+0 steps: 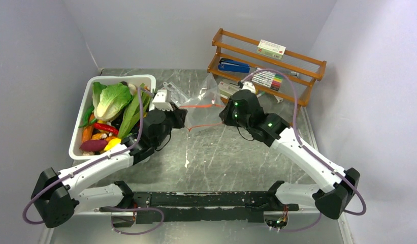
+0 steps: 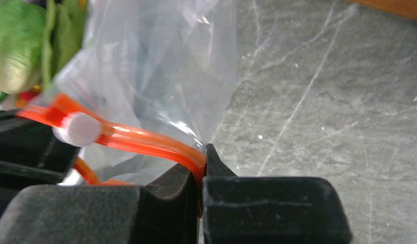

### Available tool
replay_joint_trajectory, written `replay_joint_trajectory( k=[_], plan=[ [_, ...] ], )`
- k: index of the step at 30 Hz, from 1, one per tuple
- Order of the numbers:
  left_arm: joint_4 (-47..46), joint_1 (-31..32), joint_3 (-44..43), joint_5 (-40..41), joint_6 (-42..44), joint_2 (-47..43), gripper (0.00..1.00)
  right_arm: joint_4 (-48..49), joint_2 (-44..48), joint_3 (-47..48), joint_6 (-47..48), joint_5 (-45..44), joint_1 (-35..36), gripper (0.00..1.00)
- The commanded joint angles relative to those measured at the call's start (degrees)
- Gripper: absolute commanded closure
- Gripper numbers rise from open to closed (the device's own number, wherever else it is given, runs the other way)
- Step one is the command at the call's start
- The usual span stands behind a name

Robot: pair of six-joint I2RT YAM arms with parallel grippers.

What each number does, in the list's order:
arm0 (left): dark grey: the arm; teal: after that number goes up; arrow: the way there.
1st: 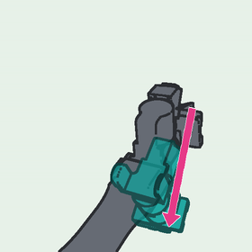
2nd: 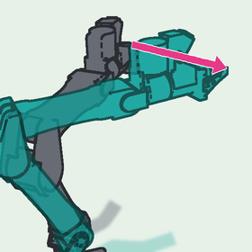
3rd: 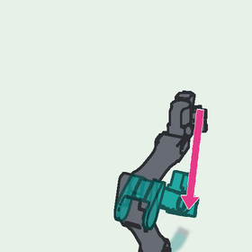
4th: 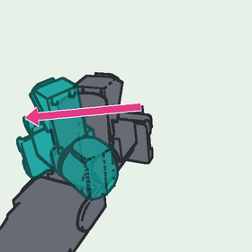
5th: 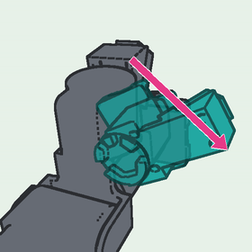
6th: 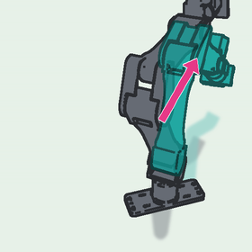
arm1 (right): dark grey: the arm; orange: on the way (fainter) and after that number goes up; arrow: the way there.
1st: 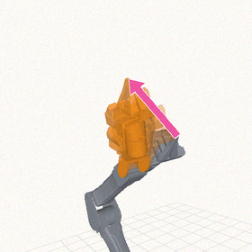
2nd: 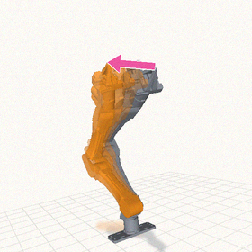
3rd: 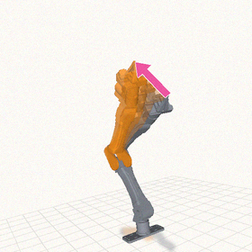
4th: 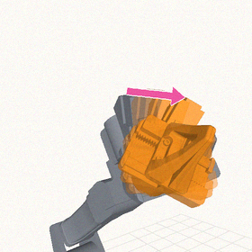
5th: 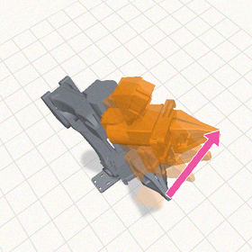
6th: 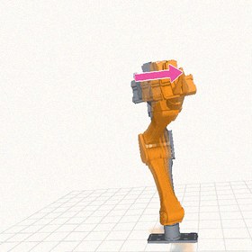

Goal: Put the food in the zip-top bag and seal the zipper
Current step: Open the zipper of the food storage bag.

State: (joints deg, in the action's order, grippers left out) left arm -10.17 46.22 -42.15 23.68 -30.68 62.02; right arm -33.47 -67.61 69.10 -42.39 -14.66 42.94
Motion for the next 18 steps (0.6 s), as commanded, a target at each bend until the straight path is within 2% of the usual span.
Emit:
replay_joint_trajectory(
  k=[1, 2, 3, 5, 10, 18],
  plan=[
    [-3.39, -1.3, -0.89, -12.0, 1.41, 3.2, 0.9, 0.47, -2.96, -1.96, 2.76, 2.09, -0.39, 1.0],
    [-2.0, -1.3, -2.03, -14.49, 2.4, 4.31, 0.82, -0.41, -4.04, -0.82, 3.64, 2.16, -0.39, 1.0],
    [-0.6, -1.33, -2.98, -16.61, 3.29, 5.84, 0.68, -1.12, -4.99, 0.35, 4.69, 2.38, -0.29, 1.0],
    [0.13, -1.34, -3.28, -18.67, 4.83, 7.24, 0.58, -1.63, -6.23, 1.61, 6.82, 3.53, -0.2, 1.0],
    [-1.46, -1.31, -2.76, -20.29, 8.01, 10.28, 0.55, -1.59, -7.8, 2.93, 8.73, 6.88, -0.13, 1.0],
    [0.84, -1.35, -7.95, -20.81, 13.92, 15.46, 0.47, -5.33, -12.54, 6.24, 12.45, 10.68, -0.03, 1.0]
  ],
)
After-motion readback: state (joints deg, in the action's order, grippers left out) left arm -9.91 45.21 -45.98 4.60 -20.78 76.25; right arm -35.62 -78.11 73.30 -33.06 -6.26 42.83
